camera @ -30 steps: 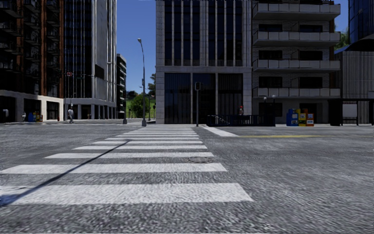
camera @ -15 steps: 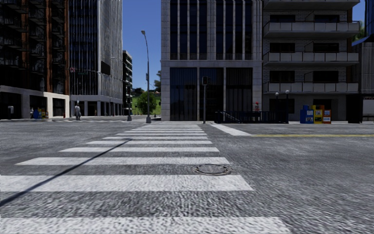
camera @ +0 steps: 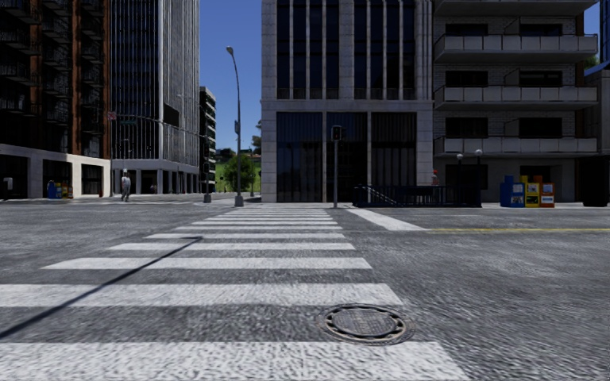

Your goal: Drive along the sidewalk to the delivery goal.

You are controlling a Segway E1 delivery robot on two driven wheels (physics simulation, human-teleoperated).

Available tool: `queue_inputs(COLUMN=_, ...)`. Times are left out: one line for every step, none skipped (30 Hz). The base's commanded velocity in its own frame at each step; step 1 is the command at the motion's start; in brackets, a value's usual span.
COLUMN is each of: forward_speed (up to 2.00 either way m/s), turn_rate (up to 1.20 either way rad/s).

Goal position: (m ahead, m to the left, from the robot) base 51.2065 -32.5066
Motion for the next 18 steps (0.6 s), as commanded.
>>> queue_inputs(forward_speed=1.64, turn_rate=0.0)
queue_inputs(forward_speed=1.64, turn_rate=0.0)
queue_inputs(forward_speed=1.64, turn_rate=0.0)
queue_inputs(forward_speed=1.64, turn_rate=0.0)
queue_inputs(forward_speed=1.64, turn_rate=0.0)
queue_inputs(forward_speed=1.64, turn_rate=0.0)
queue_inputs(forward_speed=1.64, turn_rate=0.0)
queue_inputs(forward_speed=1.64, turn_rate=0.0)
queue_inputs(forward_speed=1.64, turn_rate=0.0)
queue_inputs(forward_speed=1.64, turn_rate=0.0)
queue_inputs(forward_speed=1.64, turn_rate=0.0)
queue_inputs(forward_speed=1.64, turn_rate=0.0)
queue_inputs(forward_speed=1.64, turn_rate=0.0)
queue_inputs(forward_speed=2.0, turn_rate=0.0)
queue_inputs(forward_speed=2.0, turn_rate=0.0)
queue_inputs(forward_speed=2.0, turn_rate=0.0)
queue_inputs(forward_speed=2.0, turn_rate=0.0)
queue_inputs(forward_speed=2.0, turn_rate=0.0)
